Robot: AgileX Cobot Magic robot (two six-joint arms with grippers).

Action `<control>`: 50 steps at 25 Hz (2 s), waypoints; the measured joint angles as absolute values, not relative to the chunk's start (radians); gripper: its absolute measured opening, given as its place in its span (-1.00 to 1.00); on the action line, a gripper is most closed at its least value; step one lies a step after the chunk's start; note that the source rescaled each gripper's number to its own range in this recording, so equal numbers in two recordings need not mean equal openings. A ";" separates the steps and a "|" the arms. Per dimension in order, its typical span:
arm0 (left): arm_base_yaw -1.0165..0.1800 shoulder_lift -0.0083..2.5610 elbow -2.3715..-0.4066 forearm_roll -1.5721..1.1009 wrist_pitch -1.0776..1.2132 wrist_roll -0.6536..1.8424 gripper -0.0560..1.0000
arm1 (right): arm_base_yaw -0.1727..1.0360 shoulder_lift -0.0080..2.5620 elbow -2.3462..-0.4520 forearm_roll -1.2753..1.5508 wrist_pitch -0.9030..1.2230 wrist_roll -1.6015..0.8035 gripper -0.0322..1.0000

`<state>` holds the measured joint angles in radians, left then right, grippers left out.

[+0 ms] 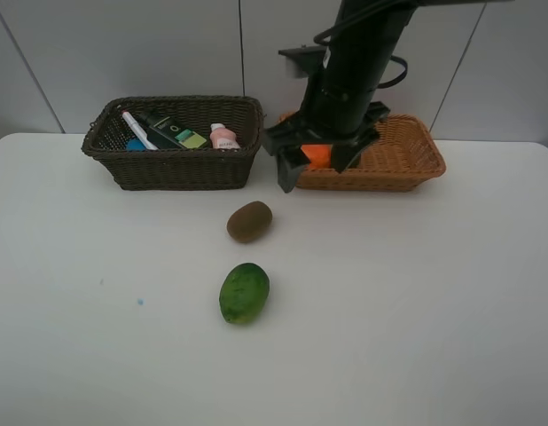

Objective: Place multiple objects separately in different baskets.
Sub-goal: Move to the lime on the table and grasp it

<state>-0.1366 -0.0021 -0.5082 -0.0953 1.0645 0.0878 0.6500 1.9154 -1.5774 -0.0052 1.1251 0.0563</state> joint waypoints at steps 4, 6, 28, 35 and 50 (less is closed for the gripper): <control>-0.137 -0.002 -0.508 -0.095 1.064 0.088 0.93 | 0.781 1.932 -1.577 0.000 1.045 0.049 0.96; -0.137 -0.002 -0.508 -0.095 1.064 0.088 0.93 | 0.817 1.952 -1.577 -0.005 1.013 0.000 0.96; -0.137 -0.002 -0.508 -0.095 1.064 0.088 0.93 | 0.853 2.017 -1.577 0.011 1.187 -0.337 0.96; -0.137 -0.002 -0.508 -0.095 1.064 0.088 0.93 | 0.853 2.017 -1.577 -0.097 1.212 0.398 0.96; -0.137 -0.002 -0.508 -0.095 1.064 0.088 0.93 | 0.786 2.017 -1.569 0.102 1.153 0.903 0.97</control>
